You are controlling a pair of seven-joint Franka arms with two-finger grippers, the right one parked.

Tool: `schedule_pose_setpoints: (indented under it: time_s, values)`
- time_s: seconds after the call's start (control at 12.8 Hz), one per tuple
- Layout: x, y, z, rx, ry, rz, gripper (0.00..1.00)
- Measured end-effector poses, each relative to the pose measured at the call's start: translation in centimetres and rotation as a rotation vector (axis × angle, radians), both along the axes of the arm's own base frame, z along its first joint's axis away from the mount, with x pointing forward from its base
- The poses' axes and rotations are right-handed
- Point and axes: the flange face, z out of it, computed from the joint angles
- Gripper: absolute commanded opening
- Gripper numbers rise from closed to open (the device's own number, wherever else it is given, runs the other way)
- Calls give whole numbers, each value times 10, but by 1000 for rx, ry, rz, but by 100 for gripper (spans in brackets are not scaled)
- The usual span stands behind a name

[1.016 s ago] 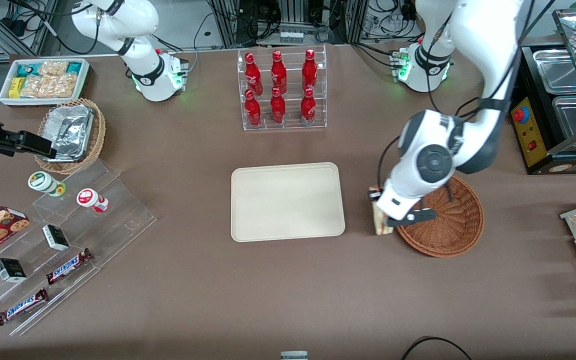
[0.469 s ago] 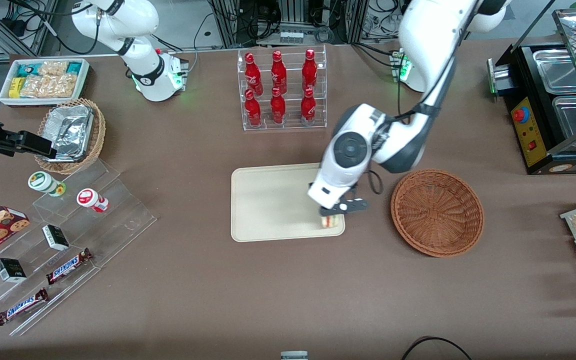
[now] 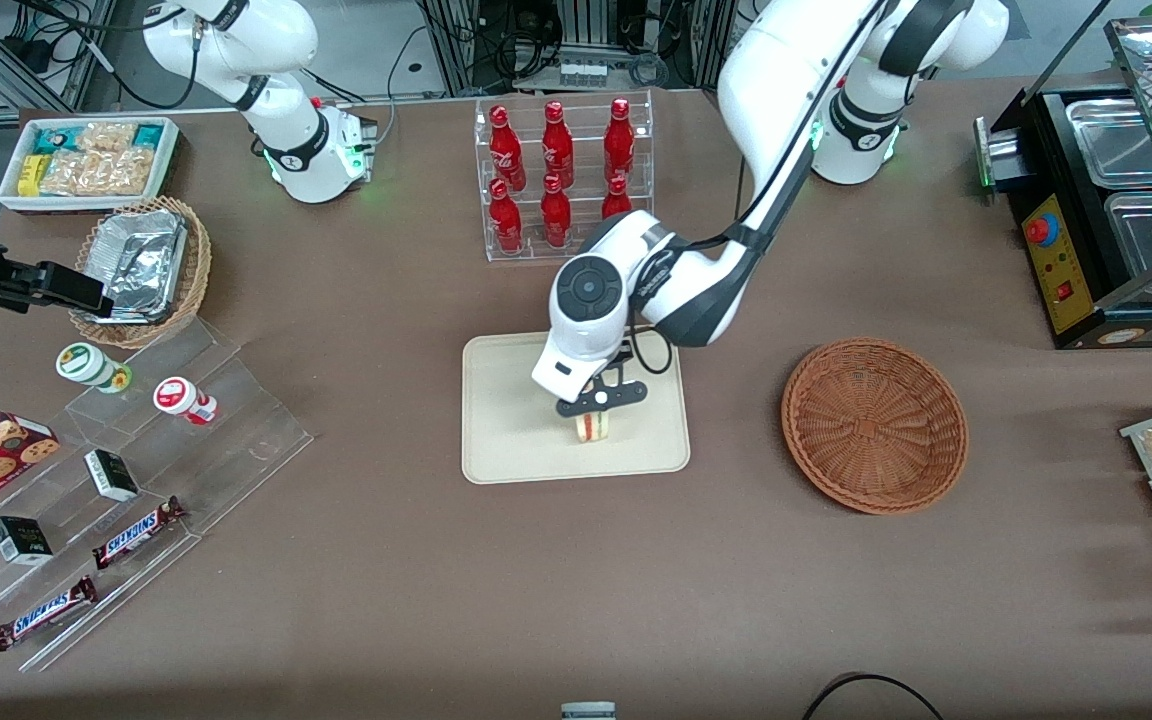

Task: Place sandwich from basket to tray
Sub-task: 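Lift the sandwich and carry it over the cream tray, then lower the sandwich onto the tray and open the left gripper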

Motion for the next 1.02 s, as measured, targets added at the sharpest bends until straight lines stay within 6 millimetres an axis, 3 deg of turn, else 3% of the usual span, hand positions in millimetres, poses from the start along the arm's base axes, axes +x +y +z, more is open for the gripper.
schedule_pose_setpoints:
  time_s: [0.47,0.55,0.62,1.02]
  values:
    - [-1,-8,-30,25,22,55,0]
    - [-1,-7,-34,29,26,61,21]
    - [-1,-7,-37,32,28,65,99]
    - [1,-9,-34,25,21,71,100]
